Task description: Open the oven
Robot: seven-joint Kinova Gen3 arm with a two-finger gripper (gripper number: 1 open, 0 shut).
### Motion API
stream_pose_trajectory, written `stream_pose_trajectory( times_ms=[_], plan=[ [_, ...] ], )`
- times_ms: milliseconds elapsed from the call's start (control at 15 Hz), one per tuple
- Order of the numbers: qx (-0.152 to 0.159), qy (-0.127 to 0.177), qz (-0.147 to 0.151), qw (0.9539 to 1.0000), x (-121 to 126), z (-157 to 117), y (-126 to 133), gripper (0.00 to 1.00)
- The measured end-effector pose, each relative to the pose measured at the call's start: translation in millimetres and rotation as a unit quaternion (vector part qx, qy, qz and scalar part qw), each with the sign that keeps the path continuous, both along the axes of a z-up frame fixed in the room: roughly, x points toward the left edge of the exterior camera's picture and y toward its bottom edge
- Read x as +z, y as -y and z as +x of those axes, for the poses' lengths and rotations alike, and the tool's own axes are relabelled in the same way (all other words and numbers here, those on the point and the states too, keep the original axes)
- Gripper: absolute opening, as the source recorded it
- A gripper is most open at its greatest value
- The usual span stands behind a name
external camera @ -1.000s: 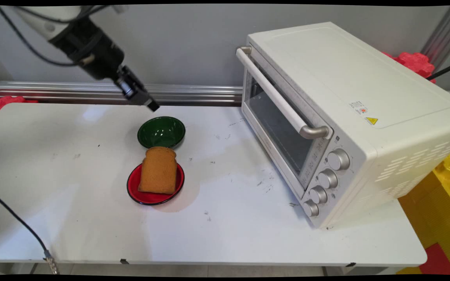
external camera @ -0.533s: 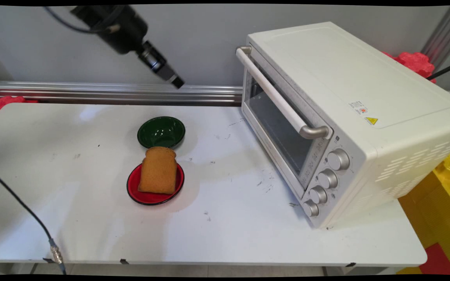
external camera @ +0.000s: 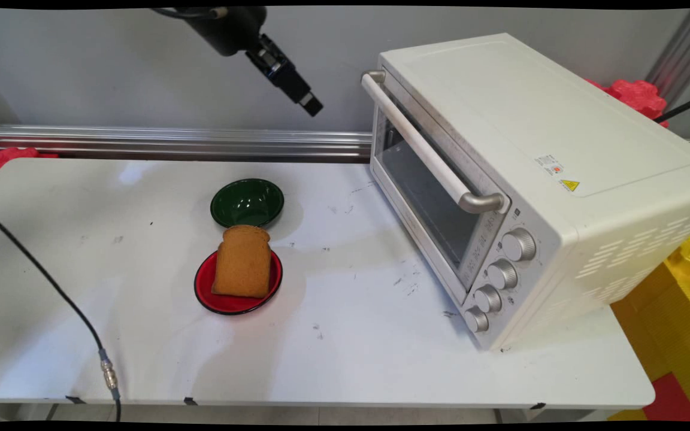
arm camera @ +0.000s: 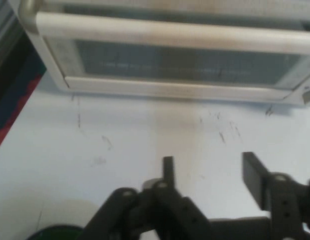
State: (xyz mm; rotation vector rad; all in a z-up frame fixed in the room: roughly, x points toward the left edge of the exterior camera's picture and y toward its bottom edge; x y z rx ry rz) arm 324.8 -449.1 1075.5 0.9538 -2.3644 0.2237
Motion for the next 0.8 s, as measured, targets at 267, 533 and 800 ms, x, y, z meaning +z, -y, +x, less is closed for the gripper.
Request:
stream_pose_trajectory(
  times_ms=[267, 533, 800],
  plan=[
    [-0.008, -0.003, -0.007, 0.9999, 1.9, -18.5, 15.5, 1.0],
    [-0.02, -0.003, -0.021, 0.9996, 2.0, -37.1, 31.3, 1.0],
    [-0.03, -0.004, -0.036, 0.9989, -1.0, -52.5, 42.9, 1.0]
  ],
)
